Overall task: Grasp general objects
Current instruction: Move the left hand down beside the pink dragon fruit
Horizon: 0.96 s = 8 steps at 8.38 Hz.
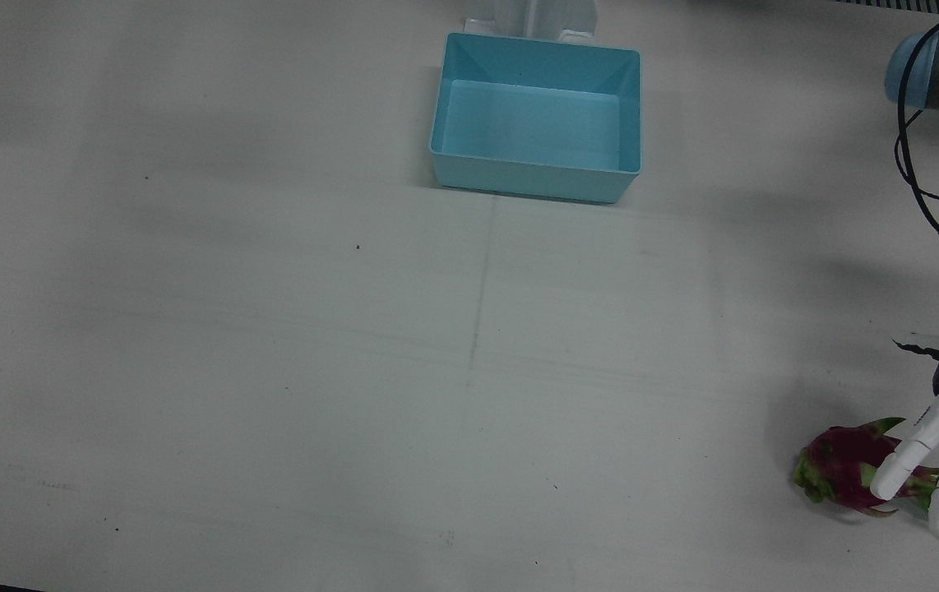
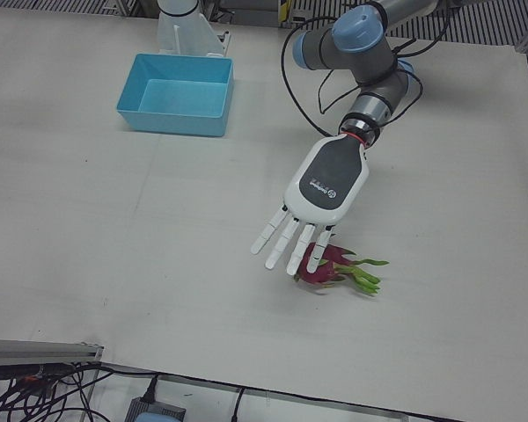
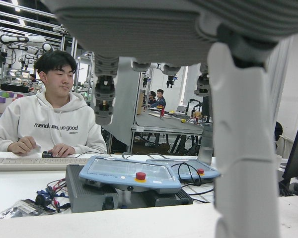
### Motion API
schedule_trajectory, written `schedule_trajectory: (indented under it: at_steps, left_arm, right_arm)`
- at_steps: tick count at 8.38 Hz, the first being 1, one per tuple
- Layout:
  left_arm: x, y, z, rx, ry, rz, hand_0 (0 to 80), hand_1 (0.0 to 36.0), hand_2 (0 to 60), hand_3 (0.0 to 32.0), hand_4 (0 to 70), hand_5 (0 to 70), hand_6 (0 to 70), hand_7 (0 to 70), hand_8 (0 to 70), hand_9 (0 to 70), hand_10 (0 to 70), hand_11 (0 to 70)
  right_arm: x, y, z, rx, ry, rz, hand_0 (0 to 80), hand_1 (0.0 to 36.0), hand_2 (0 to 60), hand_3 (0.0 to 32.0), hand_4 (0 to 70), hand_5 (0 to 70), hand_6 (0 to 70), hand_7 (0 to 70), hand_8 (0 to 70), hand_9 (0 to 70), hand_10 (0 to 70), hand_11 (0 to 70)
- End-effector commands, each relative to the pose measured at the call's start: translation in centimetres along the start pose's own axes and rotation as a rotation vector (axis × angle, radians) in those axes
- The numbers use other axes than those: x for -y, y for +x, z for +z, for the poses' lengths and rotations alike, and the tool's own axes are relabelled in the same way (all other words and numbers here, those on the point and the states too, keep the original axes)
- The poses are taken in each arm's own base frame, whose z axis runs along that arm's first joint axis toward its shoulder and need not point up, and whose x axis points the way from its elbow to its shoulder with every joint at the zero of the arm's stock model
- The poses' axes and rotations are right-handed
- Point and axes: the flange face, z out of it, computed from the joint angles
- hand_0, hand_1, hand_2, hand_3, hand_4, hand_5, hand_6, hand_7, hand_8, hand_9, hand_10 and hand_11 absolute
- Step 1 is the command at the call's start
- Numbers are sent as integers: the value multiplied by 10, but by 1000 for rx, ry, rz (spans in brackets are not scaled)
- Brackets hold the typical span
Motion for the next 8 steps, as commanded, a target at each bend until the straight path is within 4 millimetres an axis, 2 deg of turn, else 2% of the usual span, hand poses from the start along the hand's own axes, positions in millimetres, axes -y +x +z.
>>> schedule_trajectory:
  at_steps: [1,2,3,4,5,6,7,8]
  left_arm:
    - [-16,-50,12,52,4,1,569,210,0,222,5,0,0,0,0,0,9,38]
    - [-16,-51,12,52,4,0,569,230,52,202,5,0,0,2,0,0,18,53]
    - [-16,-54,13,52,4,0,555,245,158,156,22,0,0,20,0,0,22,58]
    - [-15,-59,13,60,4,2,562,242,122,150,25,0,0,20,0,0,23,60]
    - [-16,-60,13,63,2,2,559,268,235,132,29,0,0,22,0,0,24,63]
    - [-16,-67,13,72,-1,0,535,326,545,106,41,0,0,20,0,0,27,68]
    - [-17,-76,15,82,-1,-1,524,354,600,102,44,0,0,22,0,0,28,71]
    - [-28,-90,14,106,-18,1,524,360,600,114,42,0,0,28,0,0,28,73]
  right_arm:
    - [0,0,0,-1,0,-1,0,0,0,0,0,0,0,0,0,0,0,0]
    - [0,0,0,-1,0,-1,0,0,0,0,0,0,0,0,0,0,0,0]
    - [0,0,0,0,-1,-1,0,0,0,0,0,0,0,0,0,0,0,0]
    - [0,0,0,-1,0,-1,0,0,0,0,0,0,0,0,0,0,0,0]
    - [0,0,0,0,-1,-1,0,0,0,0,0,0,0,0,0,0,0,0]
    - [0,0,0,-1,0,-1,0,0,0,0,0,0,0,0,0,0,0,0]
    - [0,0,0,-1,0,-1,0,0,0,0,0,0,0,0,0,0,0,0]
    - [0,0,0,-1,0,-1,0,0,0,0,0,0,0,0,0,0,0,0]
